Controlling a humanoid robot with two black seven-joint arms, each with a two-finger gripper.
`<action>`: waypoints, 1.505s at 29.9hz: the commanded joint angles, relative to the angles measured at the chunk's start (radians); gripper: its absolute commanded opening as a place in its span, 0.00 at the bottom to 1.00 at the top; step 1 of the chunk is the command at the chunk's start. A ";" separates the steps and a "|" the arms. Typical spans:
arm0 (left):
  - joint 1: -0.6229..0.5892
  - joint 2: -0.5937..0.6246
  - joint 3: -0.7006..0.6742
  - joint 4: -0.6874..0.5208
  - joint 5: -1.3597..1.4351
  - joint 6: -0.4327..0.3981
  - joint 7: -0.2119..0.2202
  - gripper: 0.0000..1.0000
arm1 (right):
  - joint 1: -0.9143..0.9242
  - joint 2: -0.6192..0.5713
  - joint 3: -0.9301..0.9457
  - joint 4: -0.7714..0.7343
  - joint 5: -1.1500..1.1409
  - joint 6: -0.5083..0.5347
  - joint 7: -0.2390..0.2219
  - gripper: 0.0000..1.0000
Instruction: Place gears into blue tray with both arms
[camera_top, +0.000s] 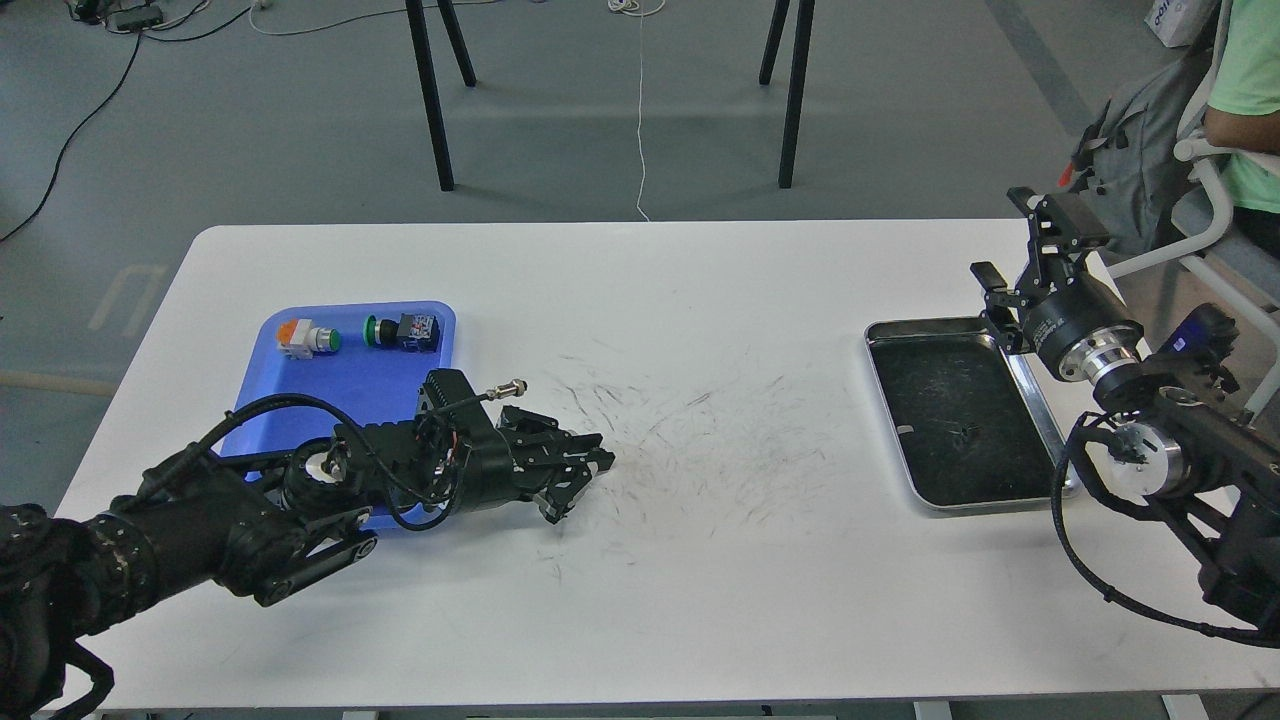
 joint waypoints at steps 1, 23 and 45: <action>-0.005 0.000 -0.011 -0.002 -0.009 -0.001 0.000 0.12 | -0.001 0.004 -0.002 -0.001 0.000 0.000 0.000 0.94; -0.185 0.241 0.001 0.008 -0.238 -0.057 0.000 0.11 | 0.009 0.004 -0.003 -0.003 -0.003 -0.002 0.000 0.94; -0.022 0.347 0.001 0.161 -0.285 -0.062 0.000 0.12 | 0.006 0.006 -0.003 -0.001 -0.009 -0.002 0.000 0.94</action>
